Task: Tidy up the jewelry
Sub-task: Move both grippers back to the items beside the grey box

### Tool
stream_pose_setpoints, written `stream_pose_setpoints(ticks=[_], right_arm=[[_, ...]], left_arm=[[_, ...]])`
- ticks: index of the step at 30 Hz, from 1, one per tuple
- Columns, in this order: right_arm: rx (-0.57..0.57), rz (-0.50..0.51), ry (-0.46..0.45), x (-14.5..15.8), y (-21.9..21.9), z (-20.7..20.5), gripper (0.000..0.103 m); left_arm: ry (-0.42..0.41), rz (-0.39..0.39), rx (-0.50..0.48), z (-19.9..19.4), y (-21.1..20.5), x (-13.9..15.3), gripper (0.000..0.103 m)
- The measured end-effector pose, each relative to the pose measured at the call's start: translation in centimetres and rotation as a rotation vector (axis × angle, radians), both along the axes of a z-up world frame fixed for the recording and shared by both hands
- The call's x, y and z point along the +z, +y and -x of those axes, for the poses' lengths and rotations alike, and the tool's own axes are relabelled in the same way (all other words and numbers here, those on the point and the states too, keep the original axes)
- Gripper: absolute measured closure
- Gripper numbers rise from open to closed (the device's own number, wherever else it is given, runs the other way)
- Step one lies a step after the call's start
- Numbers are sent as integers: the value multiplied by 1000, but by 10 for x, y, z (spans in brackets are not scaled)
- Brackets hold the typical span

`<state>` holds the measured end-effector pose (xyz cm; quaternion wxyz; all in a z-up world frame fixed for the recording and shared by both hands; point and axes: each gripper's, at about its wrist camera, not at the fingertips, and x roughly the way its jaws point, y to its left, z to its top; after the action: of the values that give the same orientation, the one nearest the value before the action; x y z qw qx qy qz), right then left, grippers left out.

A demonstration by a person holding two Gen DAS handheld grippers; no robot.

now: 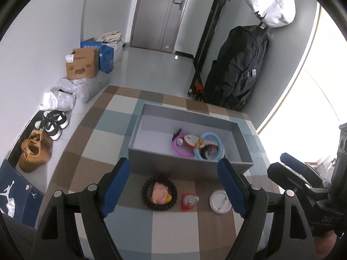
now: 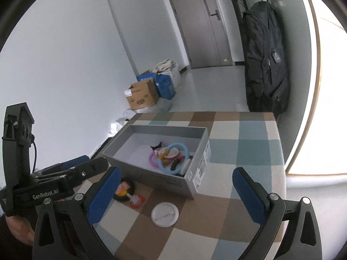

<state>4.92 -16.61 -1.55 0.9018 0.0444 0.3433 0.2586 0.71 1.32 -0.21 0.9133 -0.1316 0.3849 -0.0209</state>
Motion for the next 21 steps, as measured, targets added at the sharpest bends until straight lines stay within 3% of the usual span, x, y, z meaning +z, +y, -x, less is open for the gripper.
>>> stream_pose_setpoints(ticks=[9,16,21], right_arm=[[26,67,15,-7,4,10,0],[50,121,117,-27,10,5,1],[99,156,154,-39,21,7,9]], left_arm=[[38,-30,-12,9,-11,-9,24],[71,-12,16,15,-4,-14,24],[93,-4,32,15,4,-18,24]])
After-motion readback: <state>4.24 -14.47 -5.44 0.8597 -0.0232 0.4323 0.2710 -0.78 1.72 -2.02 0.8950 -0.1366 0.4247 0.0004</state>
